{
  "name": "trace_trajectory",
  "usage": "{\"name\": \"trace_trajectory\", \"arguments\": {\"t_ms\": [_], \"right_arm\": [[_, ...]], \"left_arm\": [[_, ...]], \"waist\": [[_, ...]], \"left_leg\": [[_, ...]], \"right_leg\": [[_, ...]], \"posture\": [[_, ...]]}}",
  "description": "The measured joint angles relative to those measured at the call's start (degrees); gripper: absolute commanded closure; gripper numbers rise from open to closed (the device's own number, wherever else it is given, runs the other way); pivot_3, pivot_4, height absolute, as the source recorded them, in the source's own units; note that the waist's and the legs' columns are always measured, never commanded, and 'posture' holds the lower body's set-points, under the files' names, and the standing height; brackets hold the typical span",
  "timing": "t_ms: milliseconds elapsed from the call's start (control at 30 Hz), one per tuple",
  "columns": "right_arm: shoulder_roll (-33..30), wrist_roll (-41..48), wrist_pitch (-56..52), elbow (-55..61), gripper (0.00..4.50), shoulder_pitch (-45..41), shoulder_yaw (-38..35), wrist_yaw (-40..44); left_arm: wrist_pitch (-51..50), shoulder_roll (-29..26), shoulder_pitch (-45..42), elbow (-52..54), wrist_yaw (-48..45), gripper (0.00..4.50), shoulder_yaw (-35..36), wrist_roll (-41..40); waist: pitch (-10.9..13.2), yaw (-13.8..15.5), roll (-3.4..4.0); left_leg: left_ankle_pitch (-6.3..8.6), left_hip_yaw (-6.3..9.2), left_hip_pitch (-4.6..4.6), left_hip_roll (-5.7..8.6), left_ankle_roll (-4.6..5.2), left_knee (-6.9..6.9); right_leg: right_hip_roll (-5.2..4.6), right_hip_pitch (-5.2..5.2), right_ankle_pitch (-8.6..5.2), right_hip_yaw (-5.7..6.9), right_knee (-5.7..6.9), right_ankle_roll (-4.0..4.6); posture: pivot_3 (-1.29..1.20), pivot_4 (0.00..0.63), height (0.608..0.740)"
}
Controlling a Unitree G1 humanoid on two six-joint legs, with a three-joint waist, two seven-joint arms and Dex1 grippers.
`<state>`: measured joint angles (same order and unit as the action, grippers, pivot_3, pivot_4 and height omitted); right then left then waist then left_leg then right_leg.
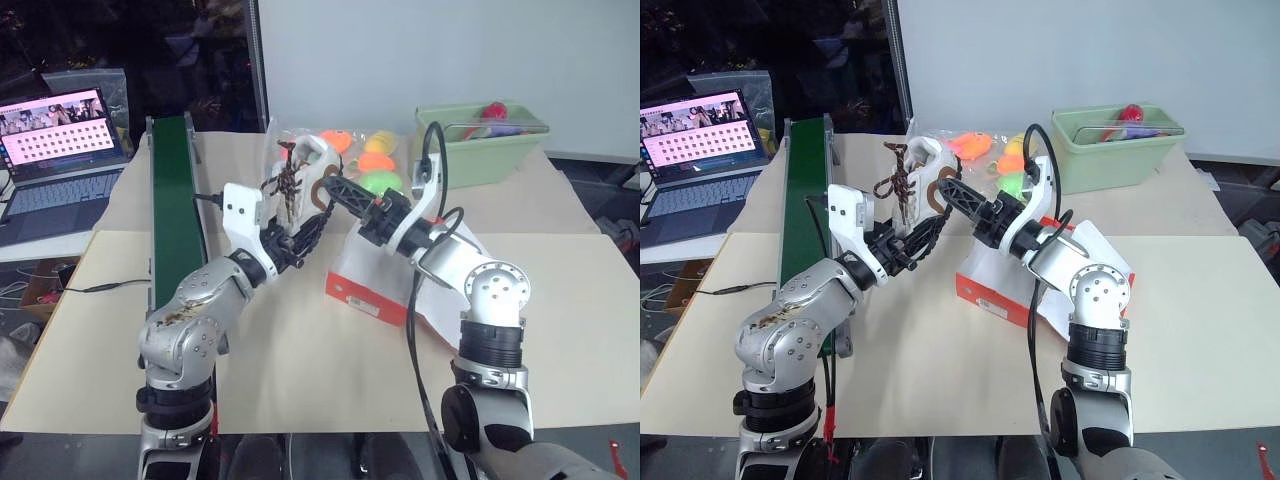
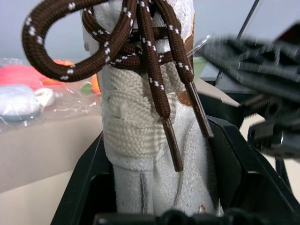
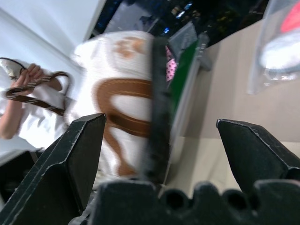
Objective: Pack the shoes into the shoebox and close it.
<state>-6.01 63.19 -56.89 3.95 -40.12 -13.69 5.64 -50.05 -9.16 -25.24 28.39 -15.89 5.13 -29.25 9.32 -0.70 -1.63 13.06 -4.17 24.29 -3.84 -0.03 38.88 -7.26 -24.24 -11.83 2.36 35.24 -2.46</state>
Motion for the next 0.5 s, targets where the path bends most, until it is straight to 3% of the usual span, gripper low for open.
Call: {"name": "trace_trajectory", "arguments": {"t_ms": [300, 433, 500], "right_arm": [[1.5, -1.8, -1.0, 0.1, 0.0, 0.6, 5.1, 0.5], [3.3, -1.8, -0.5, -0.2, 1.12, 0.6, 3.8, -0.1], [4.0, -1.5, -0.2, -0.8, 1.39, 0.5, 3.0, -0.2]], "left_arm": [[1.2, -0.6, -1.3, -2.4, 0.0, 2.24, -0.9, -0.1], [1.6, -1.0, -1.5, -2.5, 0.1, 2.25, -0.9, 0.0], [2.1, -1.3, -1.5, -2.5, 0.1, 2.25, -1.1, 0.1]], "waist": [[0.0, 0.0, 0.0], [0.0, 0.0, 0.0], [0.0, 0.0, 0.0]], "left_leg": [[0.0, 0.0, 0.03, 0.0, 0.0, -0.01], [0.0, 0.0, 0.03, 0.0, 0.0, -0.01], [0.0, 0.0, 0.02, 0.0, 0.0, -0.02]], "right_leg": [[0.0, -0.02, 0.0, 0.01, -0.01, 0.0], [0.0, -0.02, 0.0, 0.01, -0.02, 0.0], [0.0, -0.02, 0.0, 0.0, -0.02, 0.0]], "posture": [[0.0, 0.15, 0.729], [0.0, 0.15, 0.729], [0.0, 0.15, 0.729]]}}
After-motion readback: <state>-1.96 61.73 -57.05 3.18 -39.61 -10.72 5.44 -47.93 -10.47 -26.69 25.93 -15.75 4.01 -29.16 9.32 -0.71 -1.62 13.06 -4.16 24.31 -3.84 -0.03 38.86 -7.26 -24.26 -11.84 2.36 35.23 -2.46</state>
